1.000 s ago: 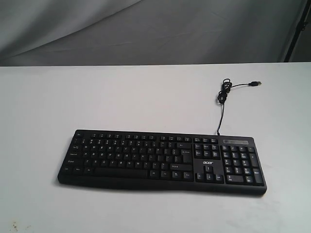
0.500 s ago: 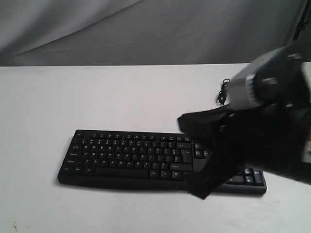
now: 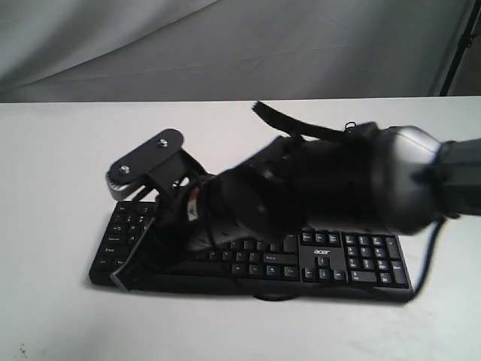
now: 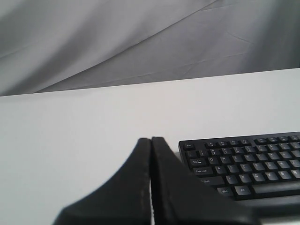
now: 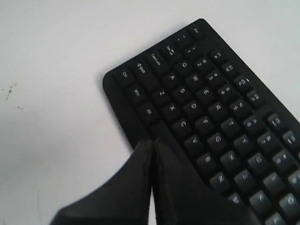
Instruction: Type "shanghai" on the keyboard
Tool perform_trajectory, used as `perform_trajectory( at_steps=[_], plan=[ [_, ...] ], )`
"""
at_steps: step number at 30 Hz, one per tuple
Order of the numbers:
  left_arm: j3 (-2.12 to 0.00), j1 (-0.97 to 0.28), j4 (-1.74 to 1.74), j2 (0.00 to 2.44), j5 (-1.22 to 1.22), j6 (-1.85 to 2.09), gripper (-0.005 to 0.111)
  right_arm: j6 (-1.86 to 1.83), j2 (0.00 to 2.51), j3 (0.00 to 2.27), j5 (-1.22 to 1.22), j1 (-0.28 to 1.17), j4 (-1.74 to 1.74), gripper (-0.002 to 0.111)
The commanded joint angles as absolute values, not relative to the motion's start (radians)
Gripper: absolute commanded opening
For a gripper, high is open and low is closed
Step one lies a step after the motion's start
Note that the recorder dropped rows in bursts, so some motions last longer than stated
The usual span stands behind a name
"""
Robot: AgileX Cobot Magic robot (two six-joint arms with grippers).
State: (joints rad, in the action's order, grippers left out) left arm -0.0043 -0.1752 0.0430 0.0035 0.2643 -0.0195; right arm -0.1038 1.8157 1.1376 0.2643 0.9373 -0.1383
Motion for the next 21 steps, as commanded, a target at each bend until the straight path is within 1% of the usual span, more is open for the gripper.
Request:
perform_trajectory(
  at_steps=[1,5,9,21],
  plan=[
    [0.000,-0.179,0.044,0.000,0.261,-0.022,0.000,-0.134,1.926,1.347,0.401,0.933,-0.089,0.000],
    [0.000,-0.179,0.044,0.000,0.261,-0.022,0.000,-0.163,2.004,1.464,0.465,0.929,-0.084,0.000],
    [0.000,-0.179,0.044,0.000,0.261,-0.022,0.000,-0.181,2.056,1.507,0.433,0.927,-0.040,0.000],
    [0.000,-0.179,0.044,0.000,0.261,-0.022,0.000,-0.179,2.161,1.515,0.315,0.897,-0.037,0.000]
  ],
)
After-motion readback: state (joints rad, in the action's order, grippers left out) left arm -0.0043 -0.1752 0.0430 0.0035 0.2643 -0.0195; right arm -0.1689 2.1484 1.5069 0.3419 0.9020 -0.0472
